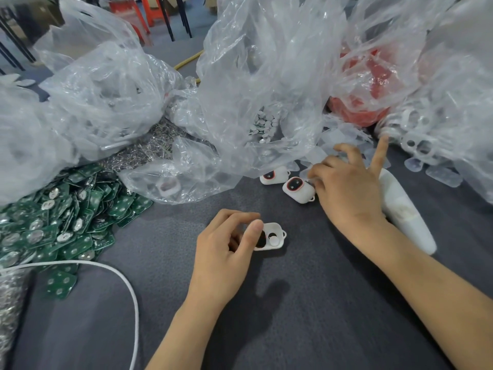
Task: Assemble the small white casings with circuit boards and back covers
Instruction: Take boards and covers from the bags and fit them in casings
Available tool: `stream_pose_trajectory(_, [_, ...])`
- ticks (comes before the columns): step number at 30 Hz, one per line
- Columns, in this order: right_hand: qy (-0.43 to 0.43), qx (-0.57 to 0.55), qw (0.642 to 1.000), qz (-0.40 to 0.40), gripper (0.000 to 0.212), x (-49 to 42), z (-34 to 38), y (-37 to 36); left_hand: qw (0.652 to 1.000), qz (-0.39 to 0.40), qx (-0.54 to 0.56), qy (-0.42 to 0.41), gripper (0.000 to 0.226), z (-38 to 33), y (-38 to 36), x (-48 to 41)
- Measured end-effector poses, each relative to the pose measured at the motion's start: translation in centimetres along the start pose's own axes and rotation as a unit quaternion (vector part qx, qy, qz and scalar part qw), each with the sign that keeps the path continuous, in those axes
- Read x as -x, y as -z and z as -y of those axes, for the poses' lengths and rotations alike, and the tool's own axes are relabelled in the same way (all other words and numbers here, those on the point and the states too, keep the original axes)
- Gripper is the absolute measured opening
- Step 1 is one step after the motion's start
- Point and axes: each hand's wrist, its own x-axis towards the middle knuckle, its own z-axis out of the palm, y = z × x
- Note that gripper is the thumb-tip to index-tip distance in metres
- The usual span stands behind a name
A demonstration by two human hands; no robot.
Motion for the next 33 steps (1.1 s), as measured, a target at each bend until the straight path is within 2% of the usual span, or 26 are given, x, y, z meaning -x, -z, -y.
stream_pose_trajectory(2, [-0.008, -0.021, 0.999, -0.038, 0.013, 0.1, -0.1, 0.0, 1.000, -0.001, 0.011, 0.001, 0.025, 0.0, 0.1, 0.0])
stream_pose_trajectory(4, [-0.015, -0.063, 0.990, -0.125, 0.015, 0.1, -0.1, 0.0, 1.000, -0.007, 0.025, -0.001, 0.034, 0.0, 0.1, 0.0])
stream_pose_trajectory(6, [-0.017, -0.139, 0.963, -0.231, 0.011, 0.0, 0.1, 0.4, 0.999, -0.019, 0.036, -0.006, 0.028, 0.0, 0.1, 0.1])
stream_pose_trajectory(7, [-0.018, -0.197, 0.945, -0.260, 0.009, 0.1, 0.2, 0.7, 0.999, -0.028, 0.044, -0.006, 0.021, -0.1, 0.0, 0.1])
stream_pose_trajectory(8, [-0.025, -0.284, 0.924, -0.253, 0.008, 0.1, 0.5, 1.3, 0.998, -0.037, 0.057, -0.003, 0.017, -0.1, 0.0, 0.0])
stream_pose_trajectory(9, [-0.040, -0.395, 0.893, -0.211, 0.008, 0.2, 0.8, 1.9, 0.997, -0.046, 0.069, 0.002, 0.019, -0.2, 0.0, 0.0])
stream_pose_trajectory(11, [-0.086, -0.603, 0.789, -0.074, 0.014, 0.5, 1.9, 3.3, 0.995, -0.054, 0.086, 0.011, 0.026, -0.1, -0.1, 0.0])
stream_pose_trajectory(12, [-0.104, -0.666, 0.738, -0.013, 0.014, 0.8, 2.4, 3.7, 0.994, -0.051, 0.099, 0.014, 0.029, -0.1, 0.0, 0.0])
stream_pose_trajectory(13, [-0.110, -0.693, 0.711, 0.039, 0.012, 1.1, 2.9, 3.8, 0.992, -0.046, 0.118, 0.017, 0.033, -0.2, 0.0, 0.0])
stream_pose_trajectory(15, [-0.099, -0.704, 0.694, 0.113, 0.009, 1.8, 3.7, 3.7, 0.987, -0.037, 0.157, 0.018, 0.034, -0.2, 0.1, 0.1])
stream_pose_trajectory(18, [-0.065, -0.712, 0.676, 0.178, 0.009, 2.5, 4.5, 3.4, 0.987, -0.057, 0.150, 0.012, 0.010, -0.5, 0.1, 0.0])
stream_pose_trajectory(20, [-0.054, -0.691, 0.696, 0.187, 0.011, 2.0, 4.0, 3.4, 0.986, -0.094, 0.138, 0.025, 0.020, -0.3, 0.2, -0.3])
stream_pose_trajectory(21, [-0.052, -0.658, 0.729, 0.182, 0.012, 1.7, 3.4, 3.2, 0.983, -0.112, 0.144, 0.034, 0.023, -0.1, 0.3, -0.4])
stream_pose_trajectory(23, [-0.035, -0.542, 0.817, 0.196, 0.014, 1.0, 2.1, 2.8, 0.973, -0.143, 0.170, 0.052, 0.025, 0.3, 0.6, -0.6])
stream_pose_trajectory(24, [-0.019, -0.483, 0.846, 0.224, 0.016, 0.9, 1.8, 2.5, 0.970, -0.155, 0.180, 0.060, 0.026, 0.4, 0.7, -0.7])
stream_pose_trajectory(25, [-0.001, -0.441, 0.860, 0.256, 0.020, 0.9, 1.7, 2.3, 0.968, -0.163, 0.180, 0.064, 0.027, 0.6, 0.8, -0.7])
stream_pose_trajectory(28, [0.038, -0.411, 0.865, 0.286, 0.027, 1.3, 2.3, 1.9, 0.969, -0.170, 0.168, 0.067, 0.028, 1.0, 0.6, -0.8])
stream_pose_trajectory(33, [0.106, -0.373, 0.874, 0.293, 0.013, 1.7, 2.7, 1.7, 0.971, -0.163, 0.160, 0.067, 0.027, 1.0, 0.5, -0.8])
